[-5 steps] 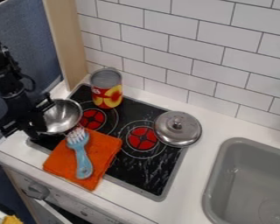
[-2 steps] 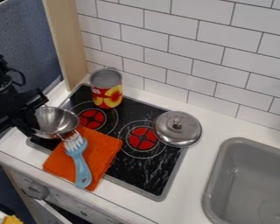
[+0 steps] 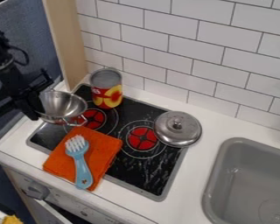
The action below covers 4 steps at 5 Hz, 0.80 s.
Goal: Move the silver pot to the bottom right of the stove
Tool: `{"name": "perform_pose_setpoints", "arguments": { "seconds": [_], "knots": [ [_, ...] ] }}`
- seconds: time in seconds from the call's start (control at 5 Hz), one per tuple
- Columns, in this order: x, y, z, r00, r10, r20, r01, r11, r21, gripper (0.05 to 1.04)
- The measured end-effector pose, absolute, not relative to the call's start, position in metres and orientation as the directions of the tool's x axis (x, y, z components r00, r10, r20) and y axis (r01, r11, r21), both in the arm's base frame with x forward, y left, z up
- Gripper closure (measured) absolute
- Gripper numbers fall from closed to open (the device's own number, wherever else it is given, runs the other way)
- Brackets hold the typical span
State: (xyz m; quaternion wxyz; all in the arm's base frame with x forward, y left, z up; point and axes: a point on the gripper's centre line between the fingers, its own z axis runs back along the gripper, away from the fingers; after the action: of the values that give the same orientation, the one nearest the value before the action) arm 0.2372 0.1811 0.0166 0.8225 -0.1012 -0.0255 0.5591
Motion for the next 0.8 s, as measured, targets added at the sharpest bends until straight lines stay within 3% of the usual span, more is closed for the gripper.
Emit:
{"name": "perform_pose_setpoints", "arguments": {
  "seconds": [0.4,0.6,0.8],
  "knots": [
    [0.233,0.111,0.031,0.568,0.82,-0.076,-0.807,0.536,-0.248,1.011],
    [0.227,0.065,0.022,0.657,0.749,-0.08,-0.739,0.62,-0.263,1.014],
    [0.229,0.048,0.008,0.711,0.701,-0.054,-0.683,0.67,-0.291,1.014]
  ]
}}
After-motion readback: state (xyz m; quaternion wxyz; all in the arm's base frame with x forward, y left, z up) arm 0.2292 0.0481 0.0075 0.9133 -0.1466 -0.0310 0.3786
